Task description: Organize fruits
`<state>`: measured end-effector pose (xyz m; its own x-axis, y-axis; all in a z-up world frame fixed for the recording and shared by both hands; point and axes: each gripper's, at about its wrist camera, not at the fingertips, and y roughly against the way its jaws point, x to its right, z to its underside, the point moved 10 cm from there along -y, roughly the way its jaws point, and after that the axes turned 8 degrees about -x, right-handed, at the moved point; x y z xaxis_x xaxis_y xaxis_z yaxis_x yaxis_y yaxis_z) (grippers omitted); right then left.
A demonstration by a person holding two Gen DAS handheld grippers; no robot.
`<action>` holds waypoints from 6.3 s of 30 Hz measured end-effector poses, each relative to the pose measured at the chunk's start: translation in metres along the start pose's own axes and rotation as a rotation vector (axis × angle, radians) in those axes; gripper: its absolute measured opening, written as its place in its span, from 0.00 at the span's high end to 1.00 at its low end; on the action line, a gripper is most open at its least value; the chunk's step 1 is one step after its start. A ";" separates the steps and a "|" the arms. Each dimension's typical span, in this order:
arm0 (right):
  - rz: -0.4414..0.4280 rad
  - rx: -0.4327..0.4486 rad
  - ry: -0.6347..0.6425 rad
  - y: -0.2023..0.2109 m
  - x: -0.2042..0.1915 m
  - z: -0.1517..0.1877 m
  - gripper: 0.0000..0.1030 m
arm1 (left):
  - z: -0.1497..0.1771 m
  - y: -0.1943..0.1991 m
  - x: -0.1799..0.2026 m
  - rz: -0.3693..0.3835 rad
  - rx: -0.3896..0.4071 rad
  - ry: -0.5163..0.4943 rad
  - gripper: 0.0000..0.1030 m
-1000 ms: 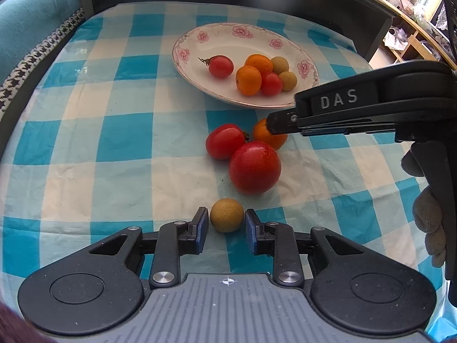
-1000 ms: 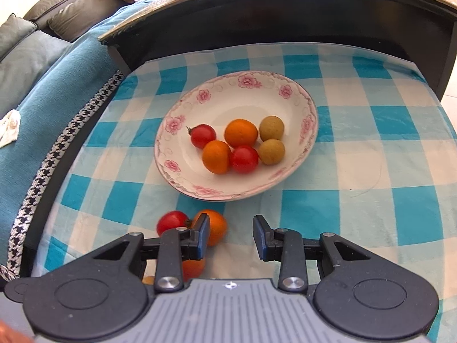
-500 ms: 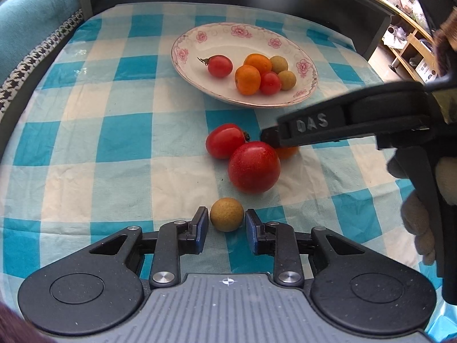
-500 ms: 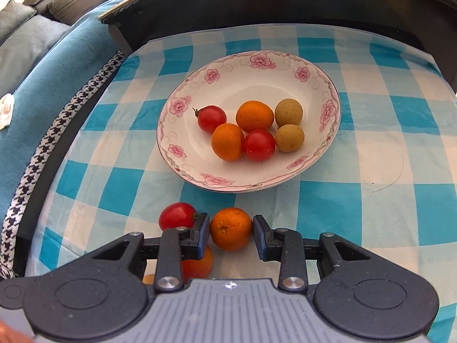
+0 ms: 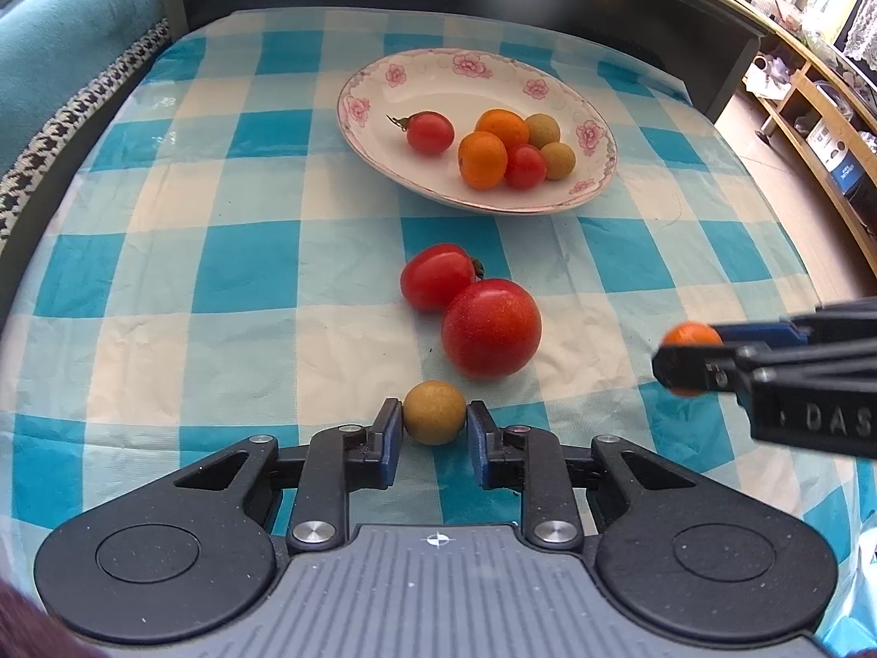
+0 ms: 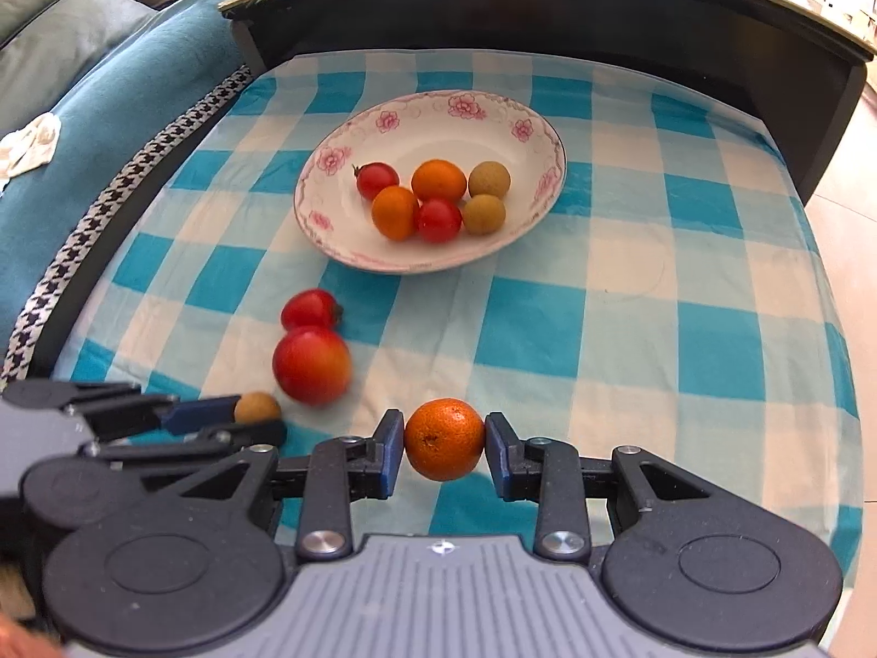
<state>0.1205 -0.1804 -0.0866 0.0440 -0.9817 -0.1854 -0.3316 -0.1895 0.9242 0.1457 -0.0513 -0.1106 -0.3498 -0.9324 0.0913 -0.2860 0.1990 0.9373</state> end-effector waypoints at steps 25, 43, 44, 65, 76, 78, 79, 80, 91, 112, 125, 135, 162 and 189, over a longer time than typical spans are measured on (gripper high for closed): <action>-0.015 -0.061 -0.024 -0.025 0.004 0.015 0.67 | -0.007 -0.005 0.001 -0.034 0.009 -0.008 0.67; -0.005 -0.075 0.049 -0.021 -0.006 0.027 0.67 | 0.010 0.000 0.015 -0.023 -0.005 -0.033 0.67; -0.004 -0.077 0.051 -0.021 -0.006 0.028 0.67 | 0.010 0.000 0.015 -0.024 -0.007 -0.034 0.65; -0.008 -0.077 0.056 -0.022 -0.006 0.027 0.67 | 0.016 -0.002 0.018 -0.046 -0.006 -0.040 0.64; 0.004 -0.062 0.092 -0.016 -0.010 0.028 0.67 | 0.018 0.005 0.018 -0.048 0.008 -0.027 0.69; 0.006 -0.052 0.093 -0.012 -0.010 0.027 0.67 | 0.017 0.007 0.019 -0.047 0.012 -0.026 0.69; 0.006 -0.047 0.092 -0.011 -0.010 0.026 0.67 | 0.017 0.008 0.019 -0.045 0.014 -0.024 0.69; 0.004 -0.043 0.089 -0.010 -0.010 0.026 0.67 | 0.017 0.009 0.019 -0.044 0.017 -0.023 0.69; -0.011 -0.014 0.075 -0.001 -0.009 0.019 0.67 | -0.003 0.025 0.023 -0.023 0.065 -0.020 0.69; -0.054 0.059 0.001 0.008 -0.004 -0.037 0.67 | -0.063 0.028 0.023 -0.003 0.118 -0.014 0.69; -0.067 0.099 -0.046 -0.001 0.010 -0.081 0.67 | -0.105 0.016 0.019 -0.022 0.136 -0.013 0.70; -0.059 0.089 -0.050 -0.021 0.014 -0.101 0.67 | -0.119 -0.003 0.011 -0.041 0.112 -0.001 0.71; -0.033 0.133 -0.032 -0.028 0.015 -0.112 0.66 | -0.127 -0.005 -0.001 -0.064 0.129 0.037 0.57; -0.031 0.197 -0.033 -0.002 0.010 -0.109 0.66 | -0.121 0.020 -0.001 -0.076 0.185 0.036 0.44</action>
<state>0.2248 -0.1923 -0.0541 0.0268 -0.9736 -0.2268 -0.5087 -0.2085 0.8353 0.2482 -0.0827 -0.0511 -0.2899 -0.9563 0.0372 -0.4706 0.1763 0.8646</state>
